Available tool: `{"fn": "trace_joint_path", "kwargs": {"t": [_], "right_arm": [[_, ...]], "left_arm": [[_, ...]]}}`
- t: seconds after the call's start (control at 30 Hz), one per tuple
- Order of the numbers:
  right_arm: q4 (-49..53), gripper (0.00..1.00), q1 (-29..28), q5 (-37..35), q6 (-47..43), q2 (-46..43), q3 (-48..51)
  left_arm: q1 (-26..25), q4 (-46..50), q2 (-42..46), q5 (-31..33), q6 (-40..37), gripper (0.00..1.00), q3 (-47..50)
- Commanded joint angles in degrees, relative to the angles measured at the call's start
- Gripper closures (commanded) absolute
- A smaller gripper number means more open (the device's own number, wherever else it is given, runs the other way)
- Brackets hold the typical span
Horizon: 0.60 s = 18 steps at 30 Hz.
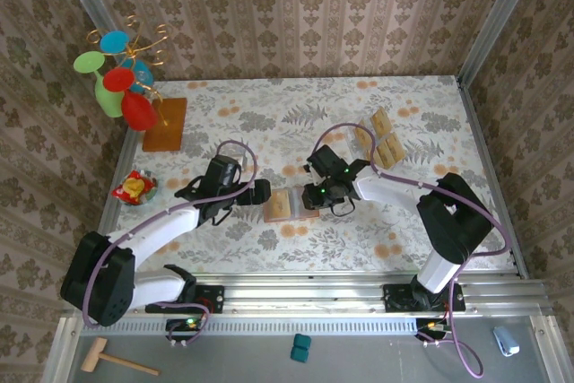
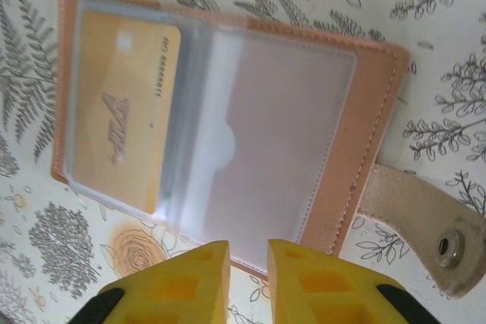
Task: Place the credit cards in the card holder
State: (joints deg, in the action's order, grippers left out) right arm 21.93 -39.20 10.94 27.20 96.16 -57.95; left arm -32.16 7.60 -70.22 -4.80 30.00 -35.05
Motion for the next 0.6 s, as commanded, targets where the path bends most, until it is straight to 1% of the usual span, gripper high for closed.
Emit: {"fn": "trace_joint_path", "kwargs": {"t": [0.0,0.13,0.23,0.57], "right_arm": [[-2.32,0.81,-0.15,0.48,0.85,-1.01,1.61],[-3.75,0.88,-1.03,2.35,1.62,-0.29,1.07],[-3.7,0.92,-2.48,2.33,1.85,1.06,-0.5],[-5.85,0.97,-4.47,3.73,3.83,5.3,-3.47]], "left_arm": [[0.27,-2.86,-1.12,-2.39,1.24,0.0,1.27],[0.01,-4.81,-3.2,-3.07,2.23,0.0,2.0],[-0.42,-5.33,-4.46,-2.8,2.28,0.0,2.09],[-1.06,-5.53,-5.81,-1.79,1.86,0.0,2.74]]}}
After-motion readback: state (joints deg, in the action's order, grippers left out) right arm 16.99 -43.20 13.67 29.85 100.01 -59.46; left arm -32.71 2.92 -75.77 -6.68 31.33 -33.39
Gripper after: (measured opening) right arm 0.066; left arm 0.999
